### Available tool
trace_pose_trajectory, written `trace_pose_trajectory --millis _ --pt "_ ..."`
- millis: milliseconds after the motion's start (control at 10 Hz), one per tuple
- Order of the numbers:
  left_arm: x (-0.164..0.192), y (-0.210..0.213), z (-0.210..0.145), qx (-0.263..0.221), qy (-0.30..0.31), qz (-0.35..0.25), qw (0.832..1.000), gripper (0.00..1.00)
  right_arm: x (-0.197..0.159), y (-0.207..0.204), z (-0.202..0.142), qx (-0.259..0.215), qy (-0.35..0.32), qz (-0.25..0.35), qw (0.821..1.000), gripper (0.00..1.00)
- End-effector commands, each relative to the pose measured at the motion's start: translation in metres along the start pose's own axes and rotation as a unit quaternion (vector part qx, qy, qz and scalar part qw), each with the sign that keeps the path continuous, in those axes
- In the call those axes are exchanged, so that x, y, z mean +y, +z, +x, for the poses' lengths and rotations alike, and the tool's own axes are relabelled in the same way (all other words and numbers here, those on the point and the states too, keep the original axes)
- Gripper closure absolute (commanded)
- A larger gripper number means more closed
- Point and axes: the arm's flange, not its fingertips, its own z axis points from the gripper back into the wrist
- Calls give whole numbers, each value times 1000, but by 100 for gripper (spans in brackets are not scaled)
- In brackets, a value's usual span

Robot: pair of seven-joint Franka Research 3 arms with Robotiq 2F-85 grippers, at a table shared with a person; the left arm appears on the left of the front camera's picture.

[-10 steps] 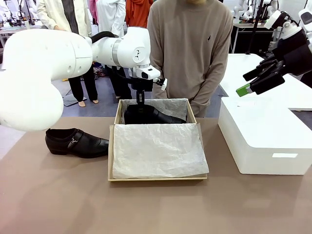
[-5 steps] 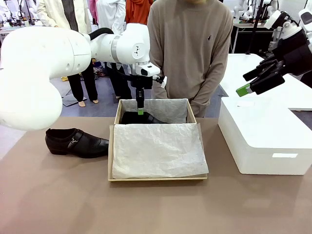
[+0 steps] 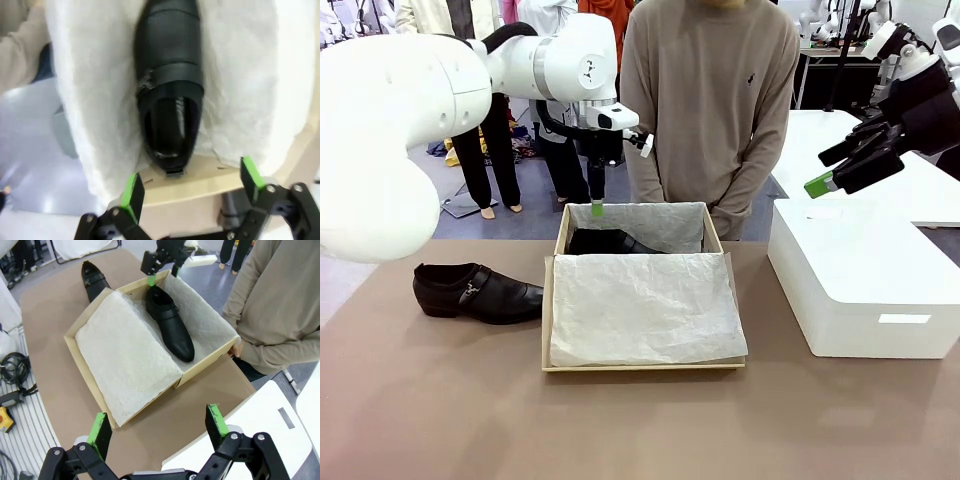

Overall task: Pack the shoes into the box.
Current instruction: Place one shoe of the Shoes into the Shoes Box, then place the other shoe of the Shoes into the Shoes Box.

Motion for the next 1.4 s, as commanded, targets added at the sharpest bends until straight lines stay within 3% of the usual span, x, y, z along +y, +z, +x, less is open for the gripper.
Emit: trace_pose_trajectory --millis 0,800,1000,1300 --pt "-1 6 10 -7 9 29 1000 0 -1 0 1 -7 0 5 1000 0" --pt "1 3 12 -13 1 24 1000 0 -1 0 1 -7 0 5 1000 0" --pt "-18 33 -29 -29 -3 53 998 0 -1 0 1 -7 0 5 1000 0" --pt "-36 55 -98 -43 -19 52 998 0 -1 0 1 -7 0 5 1000 0"
